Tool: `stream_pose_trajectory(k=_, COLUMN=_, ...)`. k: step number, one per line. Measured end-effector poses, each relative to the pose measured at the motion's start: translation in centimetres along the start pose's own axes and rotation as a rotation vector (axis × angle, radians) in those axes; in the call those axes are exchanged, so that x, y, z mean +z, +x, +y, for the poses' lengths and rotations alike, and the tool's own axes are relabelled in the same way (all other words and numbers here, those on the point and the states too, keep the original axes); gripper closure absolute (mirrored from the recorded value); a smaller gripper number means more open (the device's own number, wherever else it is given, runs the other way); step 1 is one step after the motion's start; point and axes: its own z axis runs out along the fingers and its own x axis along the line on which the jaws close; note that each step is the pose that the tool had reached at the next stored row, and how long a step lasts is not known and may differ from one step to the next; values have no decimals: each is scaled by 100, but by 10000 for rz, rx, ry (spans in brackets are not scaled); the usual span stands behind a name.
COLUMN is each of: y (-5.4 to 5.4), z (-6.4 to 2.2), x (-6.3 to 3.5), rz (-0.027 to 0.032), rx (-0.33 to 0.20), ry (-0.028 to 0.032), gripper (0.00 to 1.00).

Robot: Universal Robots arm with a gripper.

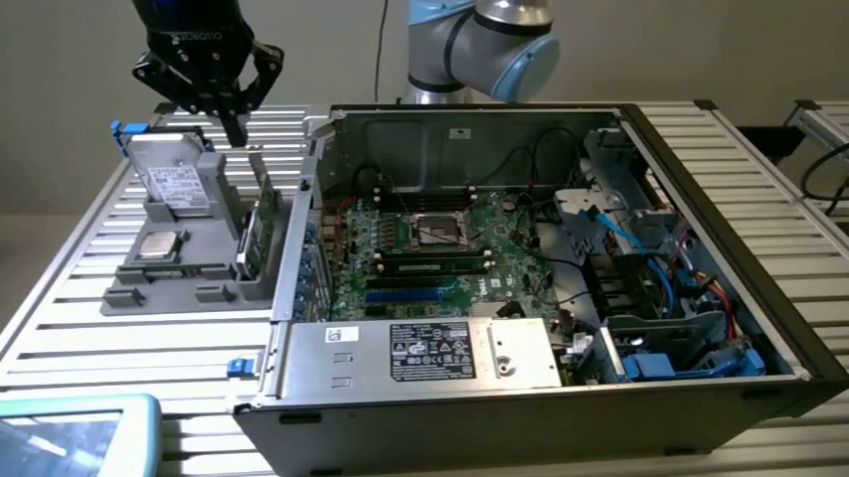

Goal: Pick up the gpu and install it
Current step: 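Reach for the gpu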

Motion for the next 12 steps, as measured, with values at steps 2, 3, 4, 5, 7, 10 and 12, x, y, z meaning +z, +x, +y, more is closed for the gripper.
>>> stream_pose_trajectory(k=2, y=43, z=6, x=13, rz=1, rx=0, ry=1, gripper=89)
stream_pose_trajectory(k=3, y=77, z=9, x=20, rz=0, rx=0, ry=0, gripper=89)
stream_pose_trajectory(k=4, y=109, z=11, x=27, rz=0, rx=0, ry=0, gripper=89)
stream_pose_trajectory(k=5, y=140, z=12, x=34, rz=0, rx=-1, ry=0, gripper=89)
stream_pose_trajectory(k=7, y=180, z=13, x=55, rz=-2, rx=0, ry=-1, gripper=89)
stream_pose_trajectory(k=10, y=212, z=13, x=89, rz=2, rx=0, ry=0, gripper=89)
stream_pose_trajectory(k=12, y=230, z=13, x=107, rz=5, rx=1, ry=0, gripper=89)
